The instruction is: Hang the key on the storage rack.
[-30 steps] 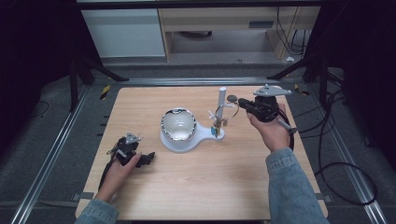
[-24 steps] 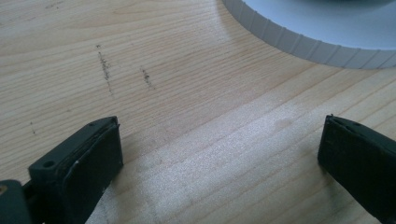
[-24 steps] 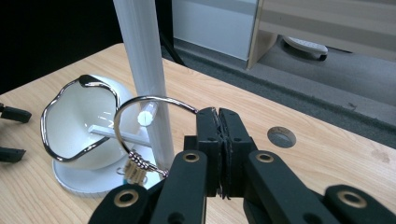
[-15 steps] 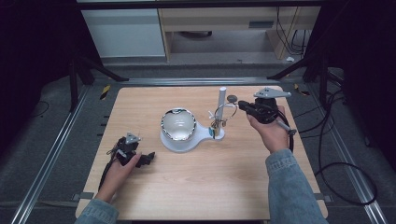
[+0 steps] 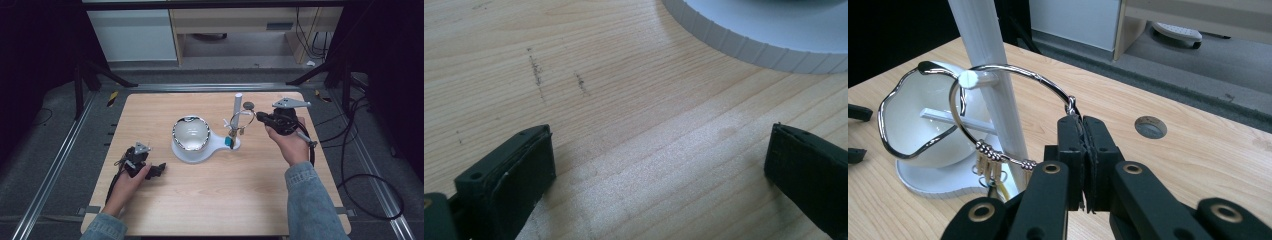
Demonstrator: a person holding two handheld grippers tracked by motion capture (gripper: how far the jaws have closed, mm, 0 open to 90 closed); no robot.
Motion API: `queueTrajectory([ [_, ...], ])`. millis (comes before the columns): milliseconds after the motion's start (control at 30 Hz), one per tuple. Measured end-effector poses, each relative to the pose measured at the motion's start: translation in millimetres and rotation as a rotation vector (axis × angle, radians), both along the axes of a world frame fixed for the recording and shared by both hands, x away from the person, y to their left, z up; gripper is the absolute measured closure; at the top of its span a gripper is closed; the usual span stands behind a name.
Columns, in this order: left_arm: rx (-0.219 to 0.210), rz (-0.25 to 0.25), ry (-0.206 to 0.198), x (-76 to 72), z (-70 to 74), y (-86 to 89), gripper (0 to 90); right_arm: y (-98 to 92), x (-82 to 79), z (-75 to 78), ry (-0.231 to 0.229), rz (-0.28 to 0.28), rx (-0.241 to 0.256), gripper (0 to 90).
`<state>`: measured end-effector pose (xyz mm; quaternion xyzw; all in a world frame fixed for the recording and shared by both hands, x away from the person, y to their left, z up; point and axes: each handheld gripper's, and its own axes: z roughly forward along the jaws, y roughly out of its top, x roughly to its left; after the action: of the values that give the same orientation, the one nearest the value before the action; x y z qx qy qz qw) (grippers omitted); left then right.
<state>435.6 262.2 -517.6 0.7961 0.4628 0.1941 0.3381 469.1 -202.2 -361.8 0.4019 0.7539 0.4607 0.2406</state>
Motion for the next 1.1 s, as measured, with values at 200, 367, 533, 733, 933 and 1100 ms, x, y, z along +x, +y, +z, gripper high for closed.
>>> queueTrajectory([
  [200,0.0,0.0,0.0,0.0,0.0,0.0,0.0,-0.5,1.5,-8.6,0.017,-0.007,0.002,86.7],
  [367,0.001,0.0,0.0,0.0,0.0,0.0,0.0,-2.0,3.1,-16.0,0.032,-0.013,-0.002,84.9],
  [533,0.001,0.0,0.0,0.0,0.0,0.0,0.0,-3.6,1.9,-19.4,0.029,-0.018,0.003,79.1],
  [733,0.001,0.0,0.0,0.0,0.0,0.0,0.0,-4.0,1.1,-19.5,0.021,-0.025,-0.006,71.6],
  [933,0.0,0.0,0.0,0.0,0.0,0.0,0.0,-4.4,0.2,-17.6,0.007,-0.044,-0.02,55.5],
  [1100,0.0,0.0,0.0,0.0,0.0,0.0,0.0,-4.9,-1.9,-15.8,-0.021,-0.072,-0.036,35.3],
])
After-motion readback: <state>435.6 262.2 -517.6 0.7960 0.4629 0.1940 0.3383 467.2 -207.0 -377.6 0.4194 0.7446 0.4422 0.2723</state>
